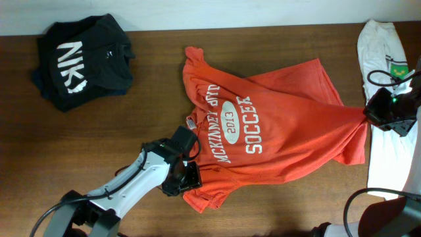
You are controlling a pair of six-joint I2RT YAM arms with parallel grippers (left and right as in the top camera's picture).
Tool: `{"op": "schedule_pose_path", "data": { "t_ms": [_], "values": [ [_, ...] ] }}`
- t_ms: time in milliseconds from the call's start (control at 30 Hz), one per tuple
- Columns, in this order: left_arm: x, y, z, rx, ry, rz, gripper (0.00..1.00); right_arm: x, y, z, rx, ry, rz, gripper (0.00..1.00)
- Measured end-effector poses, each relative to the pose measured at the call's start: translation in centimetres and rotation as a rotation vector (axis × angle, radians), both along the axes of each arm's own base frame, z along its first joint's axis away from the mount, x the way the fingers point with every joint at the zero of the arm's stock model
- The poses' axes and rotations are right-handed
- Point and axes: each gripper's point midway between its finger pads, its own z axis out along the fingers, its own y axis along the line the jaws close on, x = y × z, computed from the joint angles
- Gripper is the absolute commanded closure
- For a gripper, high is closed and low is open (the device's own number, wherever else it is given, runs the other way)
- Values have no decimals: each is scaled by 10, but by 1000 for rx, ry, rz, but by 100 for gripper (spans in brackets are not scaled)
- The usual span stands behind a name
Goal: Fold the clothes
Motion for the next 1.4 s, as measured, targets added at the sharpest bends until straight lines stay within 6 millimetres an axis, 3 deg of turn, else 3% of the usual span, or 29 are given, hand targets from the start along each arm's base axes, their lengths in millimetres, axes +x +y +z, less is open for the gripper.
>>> {"op": "schedule_pose_path", "data": {
  "t_ms": [67,133,400,533,667,800,900,1033,1200,1267,1333,1400],
  "values": [
    [-2,2,-2,8,6,5,66,0,0,0,1,0,-1,96],
    [-5,5,-6,17,11,7,99,0,0,0,1,0,-1,96],
    [-12,11,-8,41,29,10,99,0,0,0,1,0,-1,96],
    [-15,25,18,99,6,11,99,0,0,0,1,0,-1,96],
    [13,29,94,58,-259,33,99,0,0,0,1,1,-1,96],
    [7,48,144,64,-392,57,100,1,7,1,35,-10,12,96],
    [4,65,199,81,-508,82,99,3,17,16,81,-43,42,96],
    [12,80,307,41,-755,127,99,3,23,76,57,-146,71,96],
    [4,94,439,-73,-1077,144,100,-12,35,192,-101,-435,129,96],
    [-1,98,470,-97,-1151,145,100,-24,42,229,-163,-554,134,96],
    [-3,101,492,-111,-1207,143,99,-39,51,254,-201,-636,141,96],
    [-4,103,508,-118,-1247,151,100,-49,58,266,-216,-682,145,96]
  ]
}}
